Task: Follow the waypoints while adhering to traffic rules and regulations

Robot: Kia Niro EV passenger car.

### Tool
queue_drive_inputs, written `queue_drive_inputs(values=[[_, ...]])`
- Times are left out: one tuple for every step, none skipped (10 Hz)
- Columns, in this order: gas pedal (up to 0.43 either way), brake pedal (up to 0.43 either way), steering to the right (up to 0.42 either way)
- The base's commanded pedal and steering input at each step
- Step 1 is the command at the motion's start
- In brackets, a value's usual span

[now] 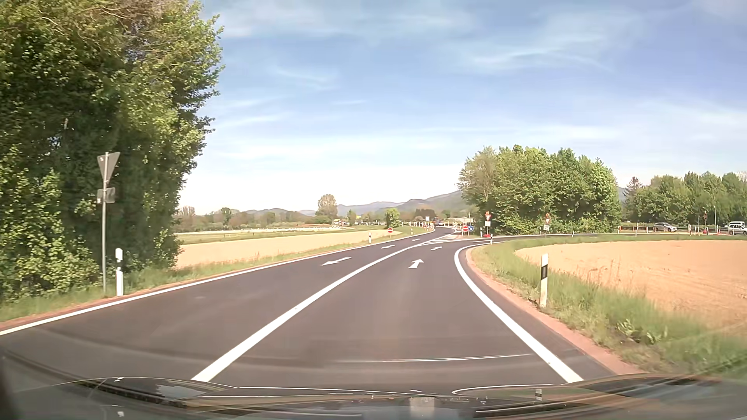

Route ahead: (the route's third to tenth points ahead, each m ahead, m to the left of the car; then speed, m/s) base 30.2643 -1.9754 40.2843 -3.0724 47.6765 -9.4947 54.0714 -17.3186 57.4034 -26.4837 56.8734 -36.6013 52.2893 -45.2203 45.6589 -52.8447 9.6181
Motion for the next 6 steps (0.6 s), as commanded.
queue_drive_inputs(values=[[0.000, 0.000, 0.030], [0.000, 0.000, 0.030], [0.000, 0.000, 0.030], [0.000, 0.000, 0.030], [0.000, 0.000, 0.030], [0.000, 0.000, 0.030]])
